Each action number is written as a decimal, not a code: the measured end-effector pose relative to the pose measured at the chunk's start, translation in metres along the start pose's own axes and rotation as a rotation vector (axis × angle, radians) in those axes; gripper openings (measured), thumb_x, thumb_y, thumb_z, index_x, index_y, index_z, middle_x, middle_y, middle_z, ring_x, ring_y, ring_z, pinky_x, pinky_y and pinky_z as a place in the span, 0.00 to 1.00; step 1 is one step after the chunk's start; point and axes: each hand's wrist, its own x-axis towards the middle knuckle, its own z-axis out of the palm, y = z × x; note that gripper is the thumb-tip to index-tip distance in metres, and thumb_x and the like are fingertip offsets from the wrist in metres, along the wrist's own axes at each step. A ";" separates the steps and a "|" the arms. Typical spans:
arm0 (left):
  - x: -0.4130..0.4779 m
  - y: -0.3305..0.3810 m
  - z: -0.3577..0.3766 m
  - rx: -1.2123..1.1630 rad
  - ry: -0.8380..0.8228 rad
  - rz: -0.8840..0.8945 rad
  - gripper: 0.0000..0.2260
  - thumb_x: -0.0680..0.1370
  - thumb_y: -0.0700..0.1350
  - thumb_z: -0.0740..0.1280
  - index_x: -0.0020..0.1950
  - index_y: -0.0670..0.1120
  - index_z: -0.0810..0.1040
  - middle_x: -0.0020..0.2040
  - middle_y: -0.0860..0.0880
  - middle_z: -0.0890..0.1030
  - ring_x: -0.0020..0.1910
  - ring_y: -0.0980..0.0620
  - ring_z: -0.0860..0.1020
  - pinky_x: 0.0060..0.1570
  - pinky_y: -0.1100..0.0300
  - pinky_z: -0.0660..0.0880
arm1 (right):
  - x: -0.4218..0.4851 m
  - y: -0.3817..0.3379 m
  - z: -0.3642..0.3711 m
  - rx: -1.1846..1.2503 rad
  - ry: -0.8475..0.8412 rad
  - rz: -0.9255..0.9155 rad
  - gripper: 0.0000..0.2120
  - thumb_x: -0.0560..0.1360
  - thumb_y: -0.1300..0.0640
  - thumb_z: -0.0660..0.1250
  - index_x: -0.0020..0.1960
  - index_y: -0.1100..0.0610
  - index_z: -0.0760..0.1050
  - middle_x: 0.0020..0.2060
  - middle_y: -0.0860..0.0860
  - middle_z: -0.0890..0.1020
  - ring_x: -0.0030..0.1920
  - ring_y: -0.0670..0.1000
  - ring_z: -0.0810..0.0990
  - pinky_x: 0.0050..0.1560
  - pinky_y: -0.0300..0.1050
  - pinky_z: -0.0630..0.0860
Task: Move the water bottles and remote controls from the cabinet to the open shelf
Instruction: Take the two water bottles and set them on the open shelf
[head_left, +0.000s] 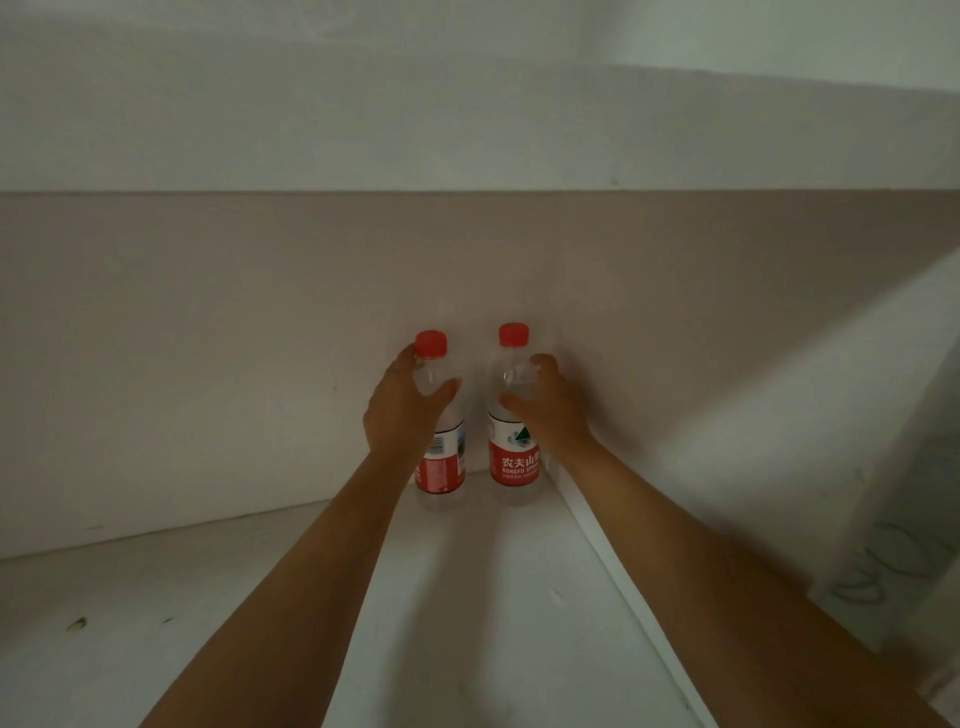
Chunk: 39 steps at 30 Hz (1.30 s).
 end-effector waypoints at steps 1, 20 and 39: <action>-0.001 -0.002 0.001 -0.007 0.009 0.000 0.27 0.71 0.55 0.69 0.66 0.48 0.66 0.62 0.47 0.75 0.59 0.45 0.74 0.58 0.48 0.72 | -0.001 0.001 0.000 0.020 0.006 -0.006 0.22 0.72 0.58 0.67 0.63 0.58 0.64 0.57 0.56 0.78 0.49 0.50 0.75 0.47 0.44 0.72; -0.021 -0.032 0.001 -0.108 -0.108 -0.068 0.32 0.67 0.48 0.74 0.66 0.46 0.63 0.61 0.43 0.75 0.57 0.42 0.75 0.55 0.46 0.75 | -0.010 0.020 0.013 0.007 0.030 0.148 0.32 0.70 0.55 0.71 0.67 0.57 0.59 0.62 0.58 0.75 0.59 0.59 0.75 0.54 0.49 0.74; -0.023 -0.035 0.005 -0.144 -0.057 -0.085 0.29 0.67 0.47 0.74 0.65 0.46 0.66 0.59 0.44 0.77 0.53 0.46 0.77 0.53 0.52 0.75 | -0.007 0.018 0.020 0.072 0.011 0.120 0.31 0.72 0.58 0.68 0.70 0.60 0.57 0.63 0.59 0.73 0.62 0.59 0.73 0.57 0.50 0.72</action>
